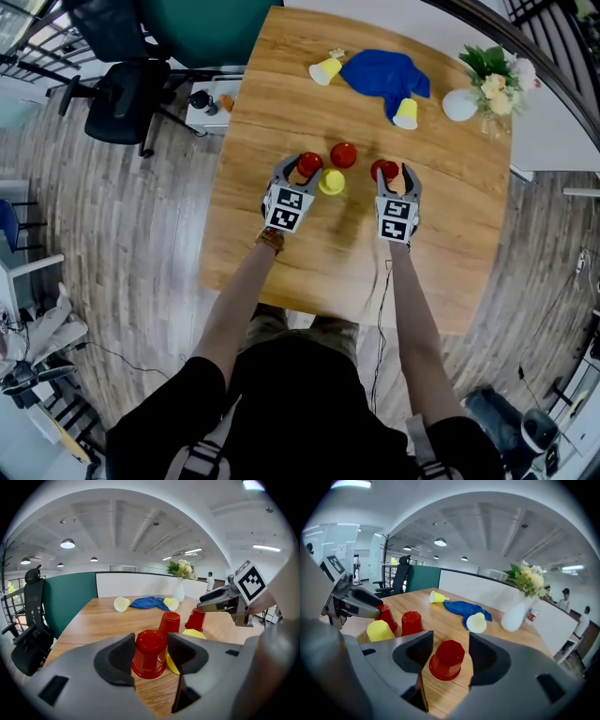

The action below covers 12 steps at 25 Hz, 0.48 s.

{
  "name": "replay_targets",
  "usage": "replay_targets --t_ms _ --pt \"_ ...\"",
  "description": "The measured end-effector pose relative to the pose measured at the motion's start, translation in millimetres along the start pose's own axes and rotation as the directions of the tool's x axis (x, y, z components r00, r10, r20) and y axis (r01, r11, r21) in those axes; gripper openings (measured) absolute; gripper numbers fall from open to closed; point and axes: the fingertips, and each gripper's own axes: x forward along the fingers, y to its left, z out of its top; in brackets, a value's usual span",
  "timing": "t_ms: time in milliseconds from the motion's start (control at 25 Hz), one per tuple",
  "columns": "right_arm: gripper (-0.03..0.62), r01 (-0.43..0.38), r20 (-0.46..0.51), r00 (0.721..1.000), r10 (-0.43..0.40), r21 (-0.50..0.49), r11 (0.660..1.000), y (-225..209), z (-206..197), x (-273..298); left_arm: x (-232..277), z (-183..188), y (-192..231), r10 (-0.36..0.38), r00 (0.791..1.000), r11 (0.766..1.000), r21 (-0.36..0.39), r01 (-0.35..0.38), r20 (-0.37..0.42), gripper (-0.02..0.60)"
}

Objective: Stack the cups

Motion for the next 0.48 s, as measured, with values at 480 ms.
replay_targets --t_ms 480 --pt "0.077 -0.056 -0.018 0.998 0.057 0.046 0.997 0.5 -9.3 13.2 -9.0 -7.3 4.1 0.018 1.000 1.000 0.002 -0.018 -0.025 0.225"
